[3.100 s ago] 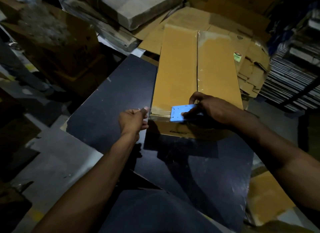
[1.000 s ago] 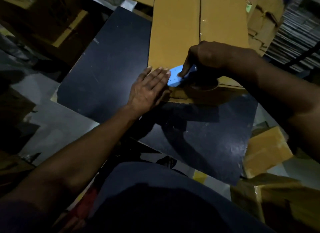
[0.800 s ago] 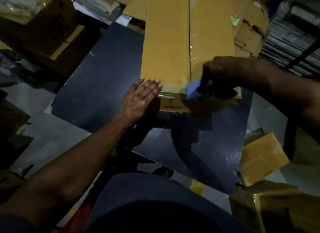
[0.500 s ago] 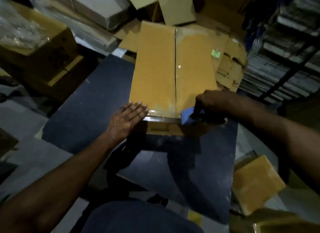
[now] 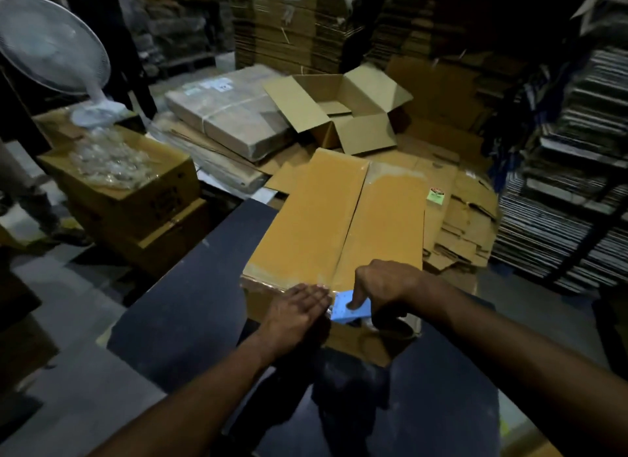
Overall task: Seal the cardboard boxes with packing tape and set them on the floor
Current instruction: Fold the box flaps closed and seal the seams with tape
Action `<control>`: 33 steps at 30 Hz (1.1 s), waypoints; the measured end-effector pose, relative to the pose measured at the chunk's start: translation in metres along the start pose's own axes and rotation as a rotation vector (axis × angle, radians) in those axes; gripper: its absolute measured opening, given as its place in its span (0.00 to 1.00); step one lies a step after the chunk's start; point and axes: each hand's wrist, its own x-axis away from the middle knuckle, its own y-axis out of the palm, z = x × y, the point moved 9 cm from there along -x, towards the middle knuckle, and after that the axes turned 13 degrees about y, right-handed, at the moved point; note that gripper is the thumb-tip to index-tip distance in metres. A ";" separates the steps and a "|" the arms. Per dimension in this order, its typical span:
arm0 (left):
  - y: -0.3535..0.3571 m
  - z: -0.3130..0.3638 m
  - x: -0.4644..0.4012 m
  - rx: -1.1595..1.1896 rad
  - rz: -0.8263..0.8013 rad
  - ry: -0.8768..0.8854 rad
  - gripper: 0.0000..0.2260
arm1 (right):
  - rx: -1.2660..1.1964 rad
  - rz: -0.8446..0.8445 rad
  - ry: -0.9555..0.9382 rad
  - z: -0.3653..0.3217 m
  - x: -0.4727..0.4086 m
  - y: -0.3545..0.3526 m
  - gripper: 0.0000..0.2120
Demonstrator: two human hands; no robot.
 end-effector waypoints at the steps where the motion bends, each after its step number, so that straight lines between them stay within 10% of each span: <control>1: 0.002 0.000 0.000 -0.012 0.017 0.001 0.18 | 0.007 -0.013 -0.003 0.002 -0.001 0.004 0.28; 33: 0.032 0.086 -0.074 0.060 0.045 0.074 0.20 | -0.083 -0.130 0.208 0.116 0.046 0.055 0.21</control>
